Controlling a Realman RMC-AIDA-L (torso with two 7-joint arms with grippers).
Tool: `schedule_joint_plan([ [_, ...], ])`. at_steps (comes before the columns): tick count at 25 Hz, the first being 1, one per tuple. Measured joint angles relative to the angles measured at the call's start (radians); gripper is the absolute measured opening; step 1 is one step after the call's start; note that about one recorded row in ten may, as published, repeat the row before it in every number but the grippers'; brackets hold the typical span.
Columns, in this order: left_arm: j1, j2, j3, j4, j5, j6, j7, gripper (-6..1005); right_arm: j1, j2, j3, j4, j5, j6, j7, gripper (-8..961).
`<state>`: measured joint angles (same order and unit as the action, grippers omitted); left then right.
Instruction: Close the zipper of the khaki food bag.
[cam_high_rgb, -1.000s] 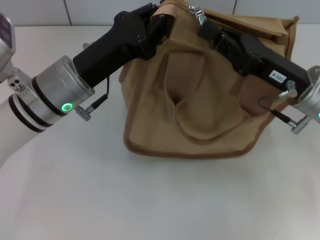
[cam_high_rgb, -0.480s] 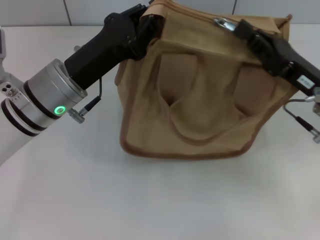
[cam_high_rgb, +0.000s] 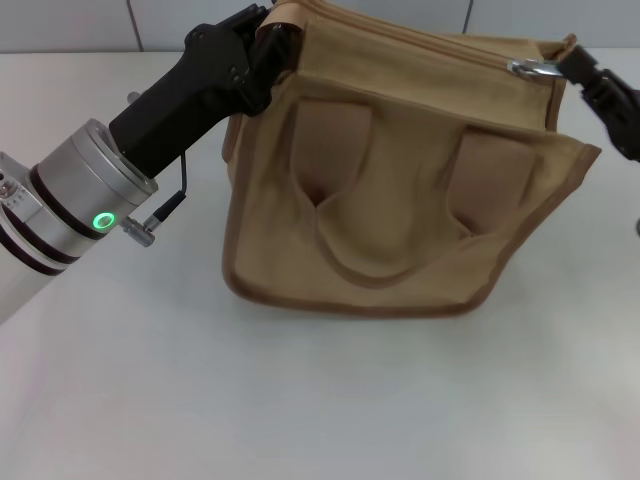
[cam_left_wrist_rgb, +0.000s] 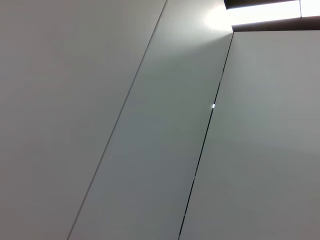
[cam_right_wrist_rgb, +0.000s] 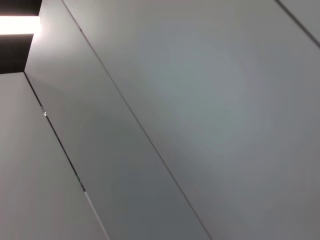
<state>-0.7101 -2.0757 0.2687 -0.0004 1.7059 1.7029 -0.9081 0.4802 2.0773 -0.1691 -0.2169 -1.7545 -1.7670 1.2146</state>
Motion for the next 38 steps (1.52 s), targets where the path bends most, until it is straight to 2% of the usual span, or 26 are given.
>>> schedule_joint_plan([
  [10,0.012,-0.001,0.0,0.0,0.0,-0.007,0.0,71,-0.019,0.001,0.001,-0.032,0.021,-0.027,-0.011,33],
  [16,0.047,-0.001,-0.005,0.009,-0.003,-0.018,0.01,72,-0.058,0.004,0.003,-0.019,0.111,-0.028,-0.089,40],
  [19,0.078,0.0,-0.026,0.013,-0.003,-0.029,0.015,73,-0.068,0.005,0.002,-0.017,0.123,-0.031,-0.102,266],
  [23,0.109,0.001,-0.038,0.023,-0.003,-0.055,0.047,73,-0.076,0.004,-0.001,-0.016,0.126,-0.029,-0.11,383],
  [26,0.125,0.002,-0.037,0.031,-0.001,-0.073,0.056,132,-0.081,0.005,-0.007,-0.016,0.125,-0.036,-0.135,470],
  [29,0.153,0.003,-0.032,0.054,0.001,-0.101,0.064,191,-0.104,0.005,-0.008,-0.016,0.121,-0.075,-0.148,465],
  [31,0.178,0.004,-0.033,0.068,0.001,-0.104,0.065,274,-0.127,0.005,-0.004,-0.013,0.121,-0.108,-0.168,462],
  [34,0.267,0.007,-0.045,0.122,-0.002,-0.09,0.054,399,-0.151,0.006,-0.003,0.007,0.121,-0.139,-0.224,457],
  [35,0.267,0.007,-0.045,0.122,-0.002,-0.09,0.054,447,-0.151,0.006,-0.003,0.007,0.121,-0.139,-0.224,456],
  [36,0.313,0.007,-0.06,0.14,-0.004,-0.086,0.054,495,-0.16,0.004,-0.008,0.013,0.12,-0.142,-0.245,454],
  [37,0.313,0.007,-0.06,0.14,-0.004,-0.086,0.054,542,-0.16,0.004,-0.008,0.013,0.12,-0.142,-0.245,437],
  [38,0.343,0.007,-0.076,0.152,-0.004,-0.084,0.054,590,-0.163,0.004,-0.011,0.013,0.117,-0.142,-0.25,420],
])
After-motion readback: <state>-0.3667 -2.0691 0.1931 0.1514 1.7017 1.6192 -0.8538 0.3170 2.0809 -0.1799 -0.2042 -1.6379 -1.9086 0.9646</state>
